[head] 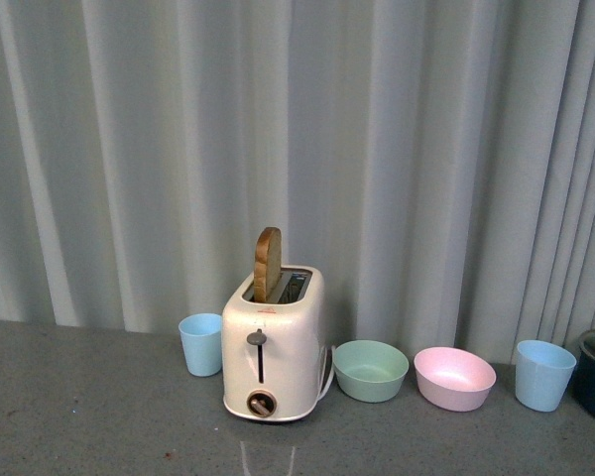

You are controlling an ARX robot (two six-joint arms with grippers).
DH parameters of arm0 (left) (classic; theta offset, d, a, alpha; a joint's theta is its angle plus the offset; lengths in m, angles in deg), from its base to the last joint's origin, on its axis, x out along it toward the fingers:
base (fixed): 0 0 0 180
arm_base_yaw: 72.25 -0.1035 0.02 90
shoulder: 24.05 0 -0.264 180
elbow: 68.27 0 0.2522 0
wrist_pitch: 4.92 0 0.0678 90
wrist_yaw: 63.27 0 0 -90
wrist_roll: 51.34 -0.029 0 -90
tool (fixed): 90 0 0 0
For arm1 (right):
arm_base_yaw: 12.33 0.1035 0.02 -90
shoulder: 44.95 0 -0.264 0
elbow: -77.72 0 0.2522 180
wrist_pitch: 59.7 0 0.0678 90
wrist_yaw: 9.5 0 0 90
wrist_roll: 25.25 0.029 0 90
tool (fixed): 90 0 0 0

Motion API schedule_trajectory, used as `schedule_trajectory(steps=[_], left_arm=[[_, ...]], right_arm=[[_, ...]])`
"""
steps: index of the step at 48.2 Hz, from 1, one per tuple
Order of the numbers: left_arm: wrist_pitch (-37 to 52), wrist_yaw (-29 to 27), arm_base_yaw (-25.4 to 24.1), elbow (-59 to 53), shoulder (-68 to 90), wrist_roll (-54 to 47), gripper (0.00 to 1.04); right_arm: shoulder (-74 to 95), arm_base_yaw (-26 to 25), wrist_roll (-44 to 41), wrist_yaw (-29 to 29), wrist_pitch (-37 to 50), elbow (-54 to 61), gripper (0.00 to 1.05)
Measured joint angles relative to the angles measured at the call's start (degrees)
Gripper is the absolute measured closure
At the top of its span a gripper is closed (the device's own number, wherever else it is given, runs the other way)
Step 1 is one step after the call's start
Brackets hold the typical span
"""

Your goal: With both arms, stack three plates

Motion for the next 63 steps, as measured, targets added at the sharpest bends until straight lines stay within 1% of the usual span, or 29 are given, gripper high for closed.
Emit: schedule_trajectory(steps=[3, 10, 16, 23, 25, 28, 31, 33, 43, 51, 56, 59, 63], left_arm=[[0.0, 0.0, 0.0, 0.0, 0.0, 0.0, 0.07], [0.0, 0.0, 0.0, 0.0, 0.0, 0.0, 0.07], [0.0, 0.0, 0.0, 0.0, 0.0, 0.0, 0.07], [0.0, 0.0, 0.0, 0.0, 0.0, 0.0, 0.07], [0.0, 0.0, 0.0, 0.0, 0.0, 0.0, 0.07], [0.0, 0.0, 0.0, 0.0, 0.0, 0.0, 0.07], [0.0, 0.0, 0.0, 0.0, 0.0, 0.0, 0.07], [0.0, 0.0, 0.0, 0.0, 0.0, 0.0, 0.07], [0.0, 0.0, 0.0, 0.0, 0.0, 0.0, 0.07], [0.0, 0.0, 0.0, 0.0, 0.0, 0.0, 0.07], [0.0, 0.0, 0.0, 0.0, 0.0, 0.0, 0.07], [0.0, 0.0, 0.0, 0.0, 0.0, 0.0, 0.07], [0.0, 0.0, 0.0, 0.0, 0.0, 0.0, 0.07]], right_arm=[[0.5, -0.2, 0.1, 0.0, 0.3, -0.1, 0.09], [1.0, -0.5, 0.1, 0.0, 0.8, -0.2, 0.28], [1.0, -0.6, 0.5, -0.3, 1.3, -0.2, 0.51], [1.0, -0.6, 0.9, -0.5, 1.8, -0.2, 0.70], [1.0, -0.7, 1.0, -0.6, 2.0, -0.2, 0.77], [1.0, -1.0, 1.1, -0.7, 2.3, -0.2, 0.91], [1.0, -1.3, 1.7, -1.3, 2.4, -0.2, 0.99], [0.8, -1.5, 2.3, -1.7, 2.5, -0.2, 1.02], [-2.7, -2.4, 2.9, -3.0, 1.5, 0.5, 1.02], [-10.6, -4.3, 2.4, -3.8, -2.1, 0.6, 1.02], [-18.4, -5.6, 3.1, -5.6, -6.3, 0.0, 1.02], [-24.0, -5.4, 5.1, -7.4, -8.3, -1.0, 1.02], [-28.7, -3.7, 7.3, -8.2, -8.7, -1.9, 1.02]])
